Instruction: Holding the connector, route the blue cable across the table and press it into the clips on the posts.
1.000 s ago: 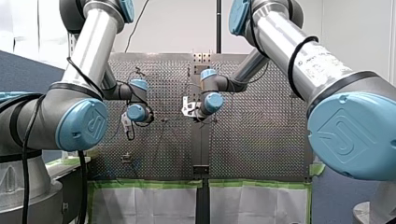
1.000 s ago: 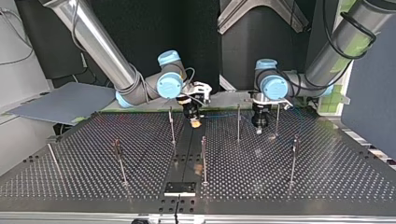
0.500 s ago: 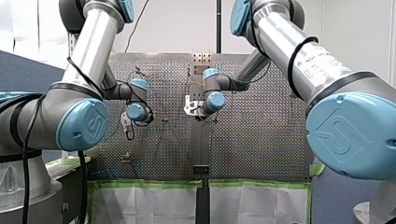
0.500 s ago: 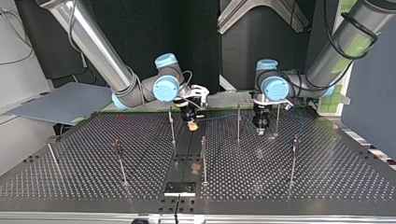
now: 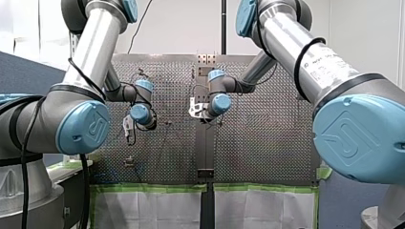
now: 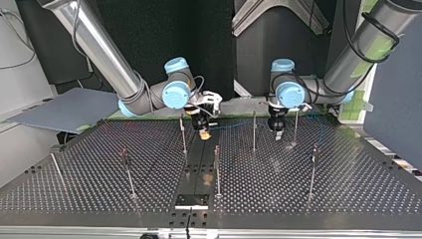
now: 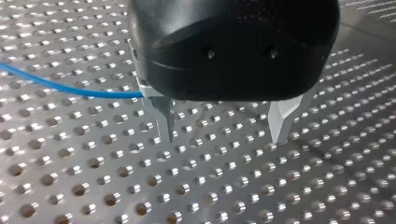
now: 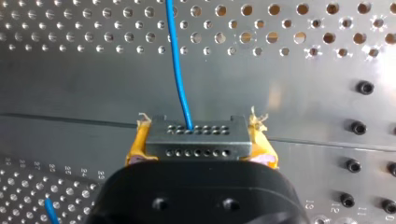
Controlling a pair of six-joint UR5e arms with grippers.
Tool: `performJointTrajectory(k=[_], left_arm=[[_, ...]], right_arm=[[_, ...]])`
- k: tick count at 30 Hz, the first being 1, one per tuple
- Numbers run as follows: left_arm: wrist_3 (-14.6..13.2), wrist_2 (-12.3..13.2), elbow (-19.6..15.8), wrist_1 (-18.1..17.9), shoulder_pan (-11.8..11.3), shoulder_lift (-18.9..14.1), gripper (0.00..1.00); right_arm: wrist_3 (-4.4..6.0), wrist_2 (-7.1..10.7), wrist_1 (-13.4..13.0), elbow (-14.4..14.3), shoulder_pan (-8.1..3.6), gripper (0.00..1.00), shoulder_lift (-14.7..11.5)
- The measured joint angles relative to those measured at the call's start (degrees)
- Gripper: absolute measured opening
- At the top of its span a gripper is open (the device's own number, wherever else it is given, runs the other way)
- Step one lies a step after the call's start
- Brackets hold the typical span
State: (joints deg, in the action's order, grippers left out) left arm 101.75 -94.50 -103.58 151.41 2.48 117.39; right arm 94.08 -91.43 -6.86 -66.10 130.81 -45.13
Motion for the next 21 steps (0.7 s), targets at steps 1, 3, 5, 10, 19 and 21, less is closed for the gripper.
performJointTrajectory(k=[1, 3, 5, 10, 19, 21], left_arm=[[-0.3, -0.2, 0.0, 0.4, 0.1, 0.0, 1.00], [-1.0, -0.8, -0.2, 1.5, 0.5, -0.2, 1.00], [-1.8, -1.7, -0.4, 2.5, 0.9, -0.5, 1.00], [-2.8, -3.4, -1.5, 5.0, 2.1, -2.3, 1.00], [-2.3, -4.1, -5.7, 7.0, 4.9, -6.7, 1.00], [-2.4, -4.7, -6.5, 7.6, 5.9, -7.7, 1.00]], right_arm=[[0.00, 0.02, 0.0, 0.0, -0.01, 0.00, 0.0], [0.01, 0.16, 0.0, 0.0, -0.01, 0.00, 0.0], [0.03, 0.27, 0.1, 0.0, -0.01, 0.00, 0.0], [0.19, 0.35, 0.2, 0.0, -0.02, 0.00, 0.0], [0.58, 0.70, 0.2, 0.0, -0.02, 0.00, 0.1], [0.65, 0.88, 0.2, 0.0, -0.02, 0.00, 0.1]])
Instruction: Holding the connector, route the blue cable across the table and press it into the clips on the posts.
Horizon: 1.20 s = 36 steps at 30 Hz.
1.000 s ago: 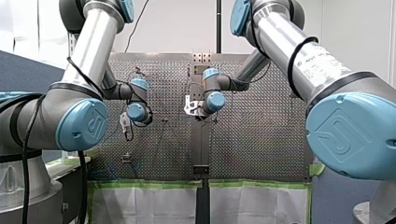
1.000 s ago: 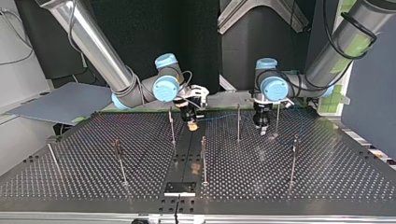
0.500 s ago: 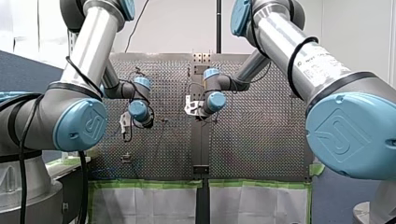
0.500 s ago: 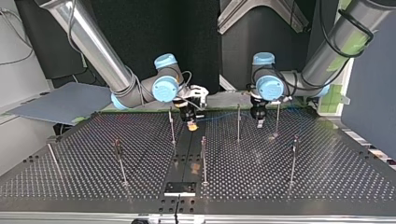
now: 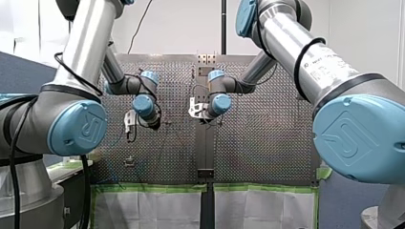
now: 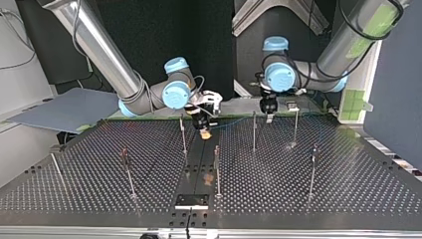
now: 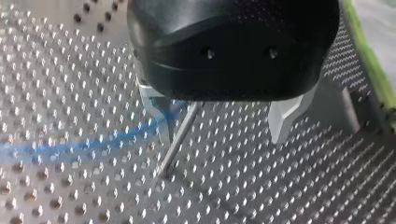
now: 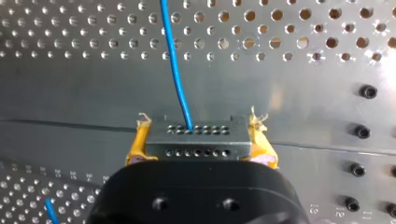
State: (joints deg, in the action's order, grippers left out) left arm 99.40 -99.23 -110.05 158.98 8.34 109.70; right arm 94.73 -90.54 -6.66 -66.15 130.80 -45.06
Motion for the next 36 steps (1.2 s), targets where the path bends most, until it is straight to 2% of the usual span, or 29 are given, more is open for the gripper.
performJointTrajectory(k=[4, 11, 17, 21, 25, 36], left_arm=[[0.0, -0.6, -0.6, 0.4, 1.7, -1.8, 1.00], [0.4, -3.6, -1.7, 0.8, 5.4, -5.0, 1.00], [0.7, -4.2, -3.4, -0.4, 8.4, -5.4, 1.00], [1.0, -3.1, -3.9, -2.2, 10.3, -4.7, 1.00], [1.1, -2.9, -3.0, -3.8, 11.3, -2.9, 1.00], [1.9, -7.5, 2.6, -4.4, 12.3, 2.5, 1.00]], right_arm=[[0.05, 0.15, 0.0, 0.0, 0.01, 0.00, 0.0], [0.07, 0.18, 0.1, 0.0, -0.03, 0.00, 0.0], [0.11, 0.18, 0.1, 0.0, -0.36, 0.00, 0.0], [0.11, 0.18, 0.1, 0.0, -0.61, 0.00, 0.0], [0.12, 0.18, 0.1, 0.0, -0.74, 0.00, 0.0], [0.12, 0.18, 0.1, 0.0, -1.10, 0.00, 0.0]])
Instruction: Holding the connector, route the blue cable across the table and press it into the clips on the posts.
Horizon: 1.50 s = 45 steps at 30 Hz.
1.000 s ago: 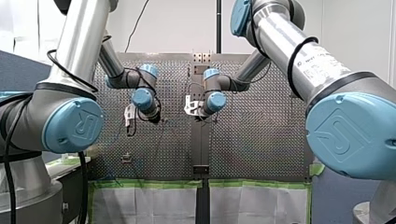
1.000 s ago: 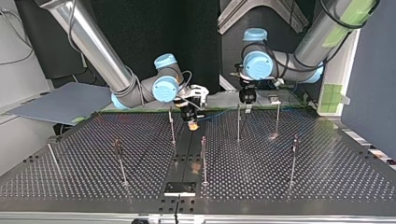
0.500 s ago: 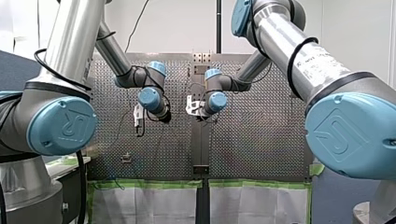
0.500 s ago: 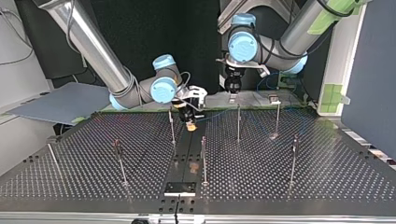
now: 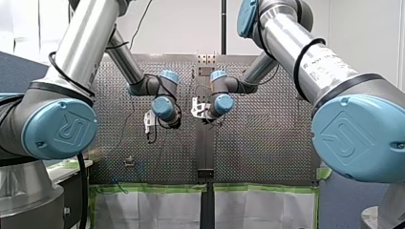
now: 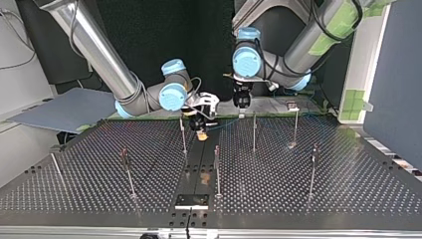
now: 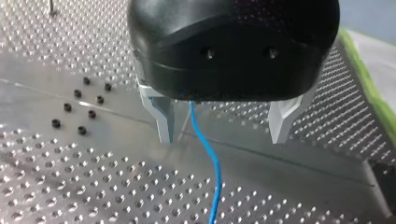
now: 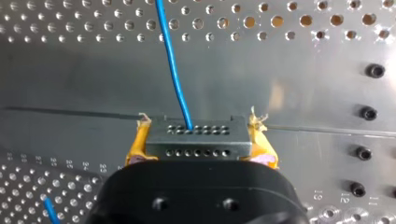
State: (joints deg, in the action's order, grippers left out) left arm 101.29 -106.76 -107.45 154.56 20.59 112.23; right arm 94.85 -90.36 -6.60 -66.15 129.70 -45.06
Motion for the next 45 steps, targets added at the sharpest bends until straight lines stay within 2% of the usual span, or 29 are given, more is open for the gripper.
performJointTrajectory(k=[5, 11, 21, 29, 35, 45], left_arm=[[0.6, -1.5, 2.3, 0.1, 0.1, 2.1, 1.00], [1.9, -3.8, 4.0, -2.2, 0.1, 4.4, 1.00], [3.2, -4.4, 7.4, -2.8, 0.4, 7.5, 1.00], [4.4, -6.1, 11.4, -4.3, 0.5, 11.1, 1.00], [4.6, -5.8, 13.8, -4.1, 0.3, 11.6, 1.00], [4.8, -4.9, 14.3, -3.1, 0.2, 11.6, 1.00]], right_arm=[[0.00, 0.04, 0.0, 0.0, -0.16, 0.00, 0.0], [0.00, 0.16, 0.0, 0.0, -0.23, 0.00, 0.0], [0.00, 0.23, 0.0, 0.0, -0.28, 0.00, 0.0], [0.00, 0.26, -0.1, 0.0, -0.29, 0.00, 0.0], [0.00, 0.25, -0.1, 0.0, -0.41, 0.00, 0.0], [0.40, 0.55, -0.1, 0.0, -0.69, 0.00, 0.0]])
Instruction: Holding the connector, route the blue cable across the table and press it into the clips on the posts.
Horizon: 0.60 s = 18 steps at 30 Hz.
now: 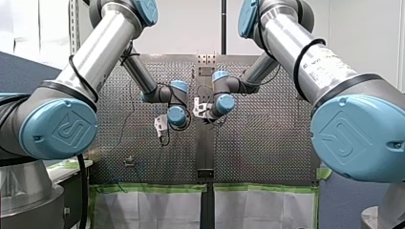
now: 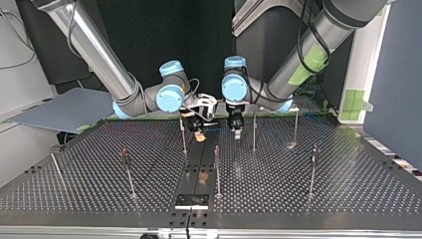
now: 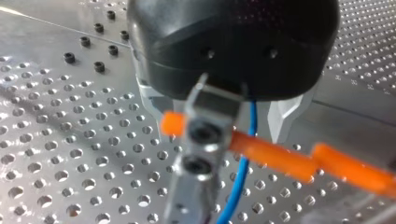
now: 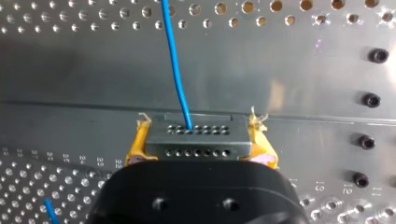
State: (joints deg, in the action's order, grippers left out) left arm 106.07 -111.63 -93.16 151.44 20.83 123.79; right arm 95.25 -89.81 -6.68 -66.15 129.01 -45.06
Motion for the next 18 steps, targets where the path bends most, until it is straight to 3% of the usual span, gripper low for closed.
performJointTrajectory(k=[1, 2, 3, 4, 5, 6, 8, 9, 10, 18], left_arm=[[0.0, 0.0, 0.0, 0.1, 0.0, 0.0, 1.00], [0.0, -0.1, 0.0, 0.2, 0.0, 0.0, 0.80], [0.0, -0.3, 0.0, 0.3, 0.0, 0.0, 0.80], [0.0, -0.4, 0.0, 0.4, 0.0, 0.0, 0.64], [-0.1, -0.5, 0.0, 0.5, 0.0, 0.0, 0.40], [-0.1, -0.5, 0.0, 0.5, 0.0, 0.0, 0.40], [-0.1, -0.6, 0.0, 0.5, 0.0, 0.0, 0.08], [-0.1, -0.6, 0.0, 0.5, 0.0, 0.0, 0.08], [-0.1, -0.7, 0.0, 0.5, 0.0, 0.0, 0.00], [0.6, -1.3, 0.0, 0.8, 0.2, -0.1, 0.00]], right_arm=[[0.04, 0.14, 0.0, 0.0, -0.02, 0.00, 0.0], [0.07, 0.32, 0.0, 0.0, -0.05, 0.00, 0.0], [0.09, 0.45, 0.0, 0.0, -0.07, 0.00, 0.0], [0.10, 0.54, 0.0, 0.0, -0.08, 0.00, 0.0], [0.11, 0.63, 0.0, 0.0, -0.09, 0.00, 0.0], [0.11, 0.67, 0.0, 0.0, -0.10, 0.00, 0.0], [0.13, 0.73, 0.1, 0.0, -0.10, 0.00, 0.0], [0.12, 0.74, 0.1, 0.0, -0.11, 0.00, 0.0], [0.13, 0.75, 0.1, 0.0, -0.11, 0.00, 0.0], [0.13, 0.78, 0.1, 0.0, -0.13, 0.00, 0.0]])
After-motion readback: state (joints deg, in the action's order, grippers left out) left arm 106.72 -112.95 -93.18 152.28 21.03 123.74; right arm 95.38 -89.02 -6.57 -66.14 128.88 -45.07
